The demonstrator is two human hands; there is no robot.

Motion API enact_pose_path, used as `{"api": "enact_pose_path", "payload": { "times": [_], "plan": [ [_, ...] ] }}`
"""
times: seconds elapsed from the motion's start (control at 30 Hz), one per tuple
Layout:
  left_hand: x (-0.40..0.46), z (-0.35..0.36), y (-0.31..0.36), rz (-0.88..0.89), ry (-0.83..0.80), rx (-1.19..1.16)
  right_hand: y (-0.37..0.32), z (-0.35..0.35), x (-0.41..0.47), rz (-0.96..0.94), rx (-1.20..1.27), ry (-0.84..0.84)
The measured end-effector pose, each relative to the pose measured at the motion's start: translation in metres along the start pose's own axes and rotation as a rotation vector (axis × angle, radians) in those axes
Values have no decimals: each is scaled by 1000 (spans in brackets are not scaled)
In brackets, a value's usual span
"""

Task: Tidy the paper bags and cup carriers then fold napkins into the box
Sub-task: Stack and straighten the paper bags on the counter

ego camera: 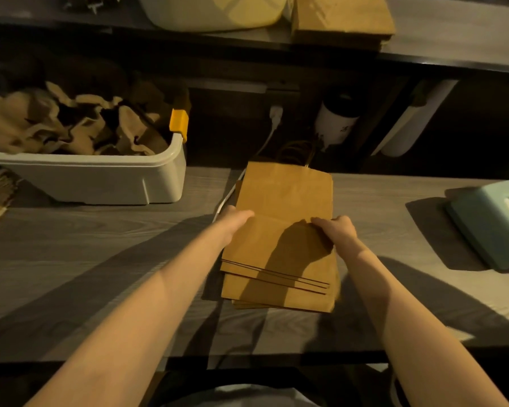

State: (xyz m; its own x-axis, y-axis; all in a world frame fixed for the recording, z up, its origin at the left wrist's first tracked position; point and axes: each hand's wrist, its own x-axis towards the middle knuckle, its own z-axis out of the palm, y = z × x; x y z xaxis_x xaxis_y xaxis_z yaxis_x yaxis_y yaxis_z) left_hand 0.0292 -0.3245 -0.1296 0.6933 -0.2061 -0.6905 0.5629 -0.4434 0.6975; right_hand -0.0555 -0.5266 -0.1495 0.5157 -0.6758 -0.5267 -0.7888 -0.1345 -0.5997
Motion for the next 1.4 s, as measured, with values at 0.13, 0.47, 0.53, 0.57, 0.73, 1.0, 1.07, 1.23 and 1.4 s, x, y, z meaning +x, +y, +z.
{"api": "enact_pose_path", "payload": {
  "times": [0.13,0.47,0.53,0.57,0.73,1.0,1.07,1.23,1.4],
  "plan": [
    [-2,0,-7,-7,4,-32,5,0,-2,40,43,-42],
    [-23,1,-5,196,-107,91,26,-12,-45,-58,556,182],
    [-29,2,1,252,-116,109,25,-18,-58,-115,608,243],
    [-32,3,3,285,-117,121,24,-22,-64,-143,636,272],
    [-53,2,18,479,-101,141,16,-36,-100,-329,759,330],
    [-78,-32,49,693,211,123,-29,-39,-119,-661,663,200],
    [-77,-39,47,648,260,134,-37,-35,-119,-708,584,176],
    [-72,-40,30,583,179,142,-35,-26,-110,-680,502,139],
    [-56,-30,14,482,153,252,-9,-15,-98,-597,429,28]
  ]
}}
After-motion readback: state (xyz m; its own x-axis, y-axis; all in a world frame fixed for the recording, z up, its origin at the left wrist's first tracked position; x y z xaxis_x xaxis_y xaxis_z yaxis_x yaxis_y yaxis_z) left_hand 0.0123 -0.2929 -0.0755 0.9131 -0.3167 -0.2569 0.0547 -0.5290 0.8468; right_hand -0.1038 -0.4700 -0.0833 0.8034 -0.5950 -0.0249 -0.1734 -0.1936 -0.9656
